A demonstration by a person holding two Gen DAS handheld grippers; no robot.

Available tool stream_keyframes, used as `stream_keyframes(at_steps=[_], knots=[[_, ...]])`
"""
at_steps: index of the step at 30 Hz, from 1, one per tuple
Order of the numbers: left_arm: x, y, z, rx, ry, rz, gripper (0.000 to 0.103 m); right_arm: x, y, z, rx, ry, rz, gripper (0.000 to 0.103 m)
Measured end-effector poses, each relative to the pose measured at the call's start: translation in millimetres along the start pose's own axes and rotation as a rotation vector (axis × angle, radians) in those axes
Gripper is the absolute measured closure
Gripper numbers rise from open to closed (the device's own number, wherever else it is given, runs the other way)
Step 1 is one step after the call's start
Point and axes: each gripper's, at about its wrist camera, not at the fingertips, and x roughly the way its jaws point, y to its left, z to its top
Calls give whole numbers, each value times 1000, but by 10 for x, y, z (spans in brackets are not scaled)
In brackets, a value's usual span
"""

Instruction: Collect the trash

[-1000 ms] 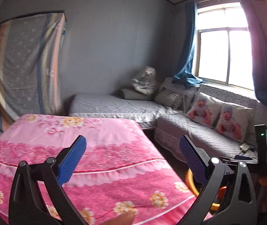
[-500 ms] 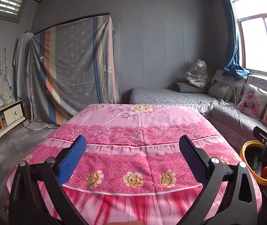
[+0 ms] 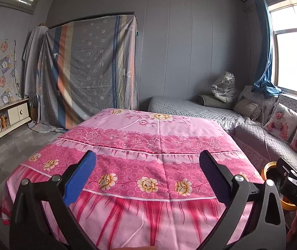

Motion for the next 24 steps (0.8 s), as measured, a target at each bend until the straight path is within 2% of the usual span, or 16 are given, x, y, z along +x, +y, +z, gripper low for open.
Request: stream_keyframes(at_steps=[7, 24], knots=[[-1, 16, -11, -10, 16, -9, 8, -52, 9, 16, -1, -18, 5, 8], [-59, -1, 34, -13, -6, -22, 8, 20, 6, 6, 5, 16, 9, 8]])
